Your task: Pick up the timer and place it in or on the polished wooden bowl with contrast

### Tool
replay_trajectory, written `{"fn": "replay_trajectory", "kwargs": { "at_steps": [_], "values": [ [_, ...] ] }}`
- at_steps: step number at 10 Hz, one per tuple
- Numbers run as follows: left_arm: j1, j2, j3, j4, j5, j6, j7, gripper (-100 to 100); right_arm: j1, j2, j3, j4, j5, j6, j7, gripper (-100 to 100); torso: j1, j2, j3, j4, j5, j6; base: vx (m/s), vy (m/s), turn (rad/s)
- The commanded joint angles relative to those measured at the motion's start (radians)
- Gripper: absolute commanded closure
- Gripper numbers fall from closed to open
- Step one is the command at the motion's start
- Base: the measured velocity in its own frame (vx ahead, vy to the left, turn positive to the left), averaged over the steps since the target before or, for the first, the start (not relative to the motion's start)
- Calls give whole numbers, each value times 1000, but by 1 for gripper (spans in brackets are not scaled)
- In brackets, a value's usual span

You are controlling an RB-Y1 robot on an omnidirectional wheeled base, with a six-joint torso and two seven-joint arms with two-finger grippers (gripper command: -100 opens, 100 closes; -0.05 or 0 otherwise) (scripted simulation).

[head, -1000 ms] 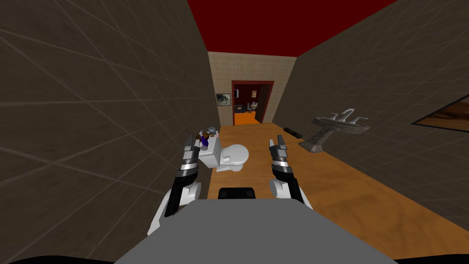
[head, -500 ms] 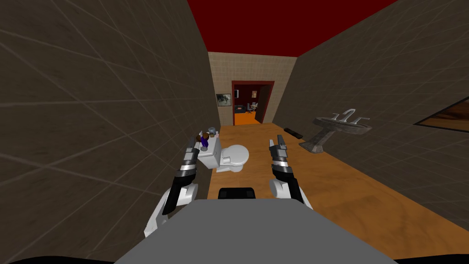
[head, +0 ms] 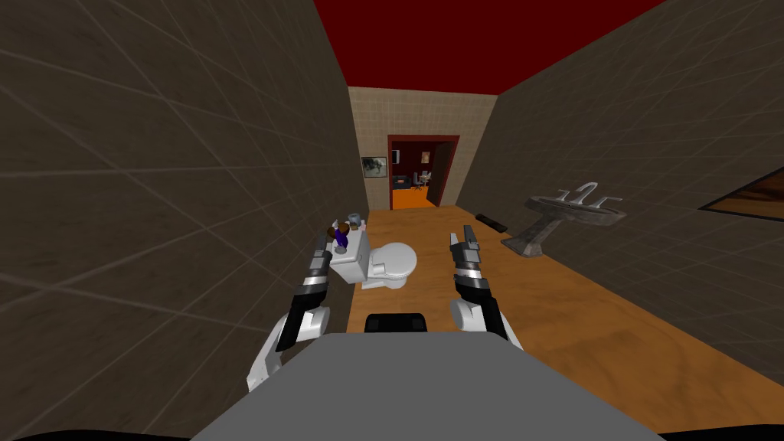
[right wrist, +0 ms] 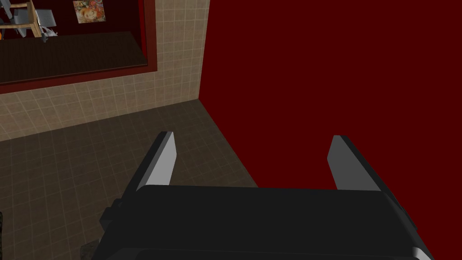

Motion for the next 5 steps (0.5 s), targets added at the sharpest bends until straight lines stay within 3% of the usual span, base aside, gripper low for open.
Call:
{"fn": "replay_trajectory", "kwargs": {
  "at_steps": [1,2,5],
  "values": [
    [-17,8,22,50,12,-5,-12,-100,0,0,0,0,0,0,0,0,0,0,0,0,0,0,34,10,7],
    [-17,8,22,53,12,-5,-12,-100,0,0,0,0,0,0,0,0,0,0,0,0,0,0,24,6,1],
    [-40,3,60,170,27,-21,-50,-100,0,0,0,0,0,0,0,0,0,0,0,0,0,0,37,13,6]
  ]
}}
